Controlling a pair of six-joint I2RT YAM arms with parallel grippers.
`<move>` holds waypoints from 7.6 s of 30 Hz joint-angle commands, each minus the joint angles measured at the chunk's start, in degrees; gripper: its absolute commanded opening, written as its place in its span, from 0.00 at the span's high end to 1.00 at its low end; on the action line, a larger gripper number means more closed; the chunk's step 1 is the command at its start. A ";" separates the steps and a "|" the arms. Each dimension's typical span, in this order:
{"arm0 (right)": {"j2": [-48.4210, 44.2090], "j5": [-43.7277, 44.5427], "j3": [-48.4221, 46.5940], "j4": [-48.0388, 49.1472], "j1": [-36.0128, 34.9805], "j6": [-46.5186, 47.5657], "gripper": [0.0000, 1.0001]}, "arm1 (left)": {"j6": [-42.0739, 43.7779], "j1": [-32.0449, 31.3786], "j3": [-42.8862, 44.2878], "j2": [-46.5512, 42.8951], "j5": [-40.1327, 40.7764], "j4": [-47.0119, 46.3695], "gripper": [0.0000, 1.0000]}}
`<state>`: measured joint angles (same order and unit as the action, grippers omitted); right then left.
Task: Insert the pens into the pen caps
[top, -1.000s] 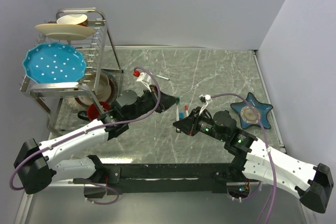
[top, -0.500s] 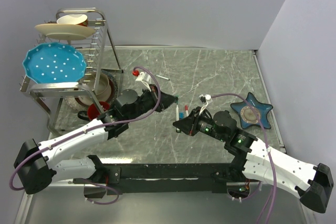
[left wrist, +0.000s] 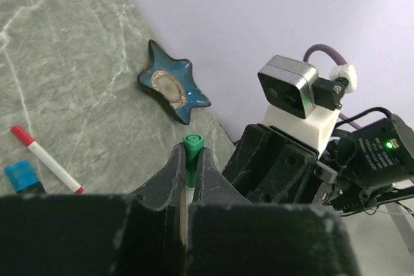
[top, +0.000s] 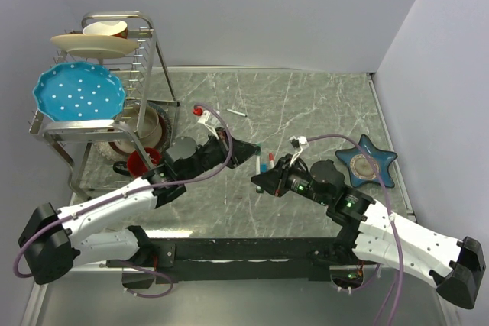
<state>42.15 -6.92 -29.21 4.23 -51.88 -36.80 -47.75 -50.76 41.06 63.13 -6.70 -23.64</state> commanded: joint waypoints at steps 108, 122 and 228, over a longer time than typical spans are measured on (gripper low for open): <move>2.41 -9.88 -36.79 -4.83 0.20 22.91 1.00 | 4.59 -20.43 -15.04 -1.96 -20.64 -0.11 0.99; 5.04 -15.92 -36.35 0.95 6.08 19.31 1.00 | 2.57 -21.13 -18.12 -1.87 -25.56 -6.07 0.99; -22.38 -3.98 -12.62 -26.73 6.26 18.51 0.04 | -5.43 18.42 83.57 81.89 40.80 60.45 0.43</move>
<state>19.18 -11.55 -38.26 -24.23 -45.71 -19.59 -53.23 -32.82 122.34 143.41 35.31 32.58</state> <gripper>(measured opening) 0.967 0.591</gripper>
